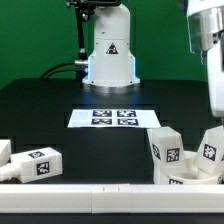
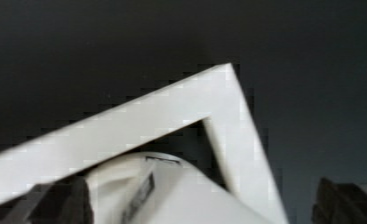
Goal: Assemble stool
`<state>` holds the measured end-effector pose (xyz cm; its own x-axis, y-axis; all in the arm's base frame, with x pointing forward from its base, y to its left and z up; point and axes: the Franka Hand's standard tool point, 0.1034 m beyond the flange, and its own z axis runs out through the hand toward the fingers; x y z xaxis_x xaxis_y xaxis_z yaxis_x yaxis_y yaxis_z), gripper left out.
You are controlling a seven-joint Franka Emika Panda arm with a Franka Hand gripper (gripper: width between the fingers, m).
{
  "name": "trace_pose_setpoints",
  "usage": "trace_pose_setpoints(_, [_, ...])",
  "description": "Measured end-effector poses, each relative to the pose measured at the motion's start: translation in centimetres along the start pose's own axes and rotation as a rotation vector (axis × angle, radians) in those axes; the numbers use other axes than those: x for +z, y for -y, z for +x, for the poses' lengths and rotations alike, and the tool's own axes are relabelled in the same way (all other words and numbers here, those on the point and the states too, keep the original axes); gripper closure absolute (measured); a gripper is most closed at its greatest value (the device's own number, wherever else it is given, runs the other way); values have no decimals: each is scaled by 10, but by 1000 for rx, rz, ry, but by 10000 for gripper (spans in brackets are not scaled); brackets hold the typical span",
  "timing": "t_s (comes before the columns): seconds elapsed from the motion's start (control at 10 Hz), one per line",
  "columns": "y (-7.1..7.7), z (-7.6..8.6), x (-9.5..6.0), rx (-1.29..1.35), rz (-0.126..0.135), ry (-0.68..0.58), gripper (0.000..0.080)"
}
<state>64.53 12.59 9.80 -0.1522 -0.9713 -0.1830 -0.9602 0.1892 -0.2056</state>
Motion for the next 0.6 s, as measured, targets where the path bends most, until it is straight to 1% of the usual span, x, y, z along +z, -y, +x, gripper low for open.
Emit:
trace_pose_setpoints(0.1, [0,-5,-7,-173,-21,14,159])
trace_pose_setpoints(0.2, [-4,-12,-9,-240,-41,17,151])
trace_pose_setpoints(0.5, [-4,-9,-8,-430,-39,14,151])
trace_pose_setpoints(0.6, [-3,-6,-9,-571,-44,8,151])
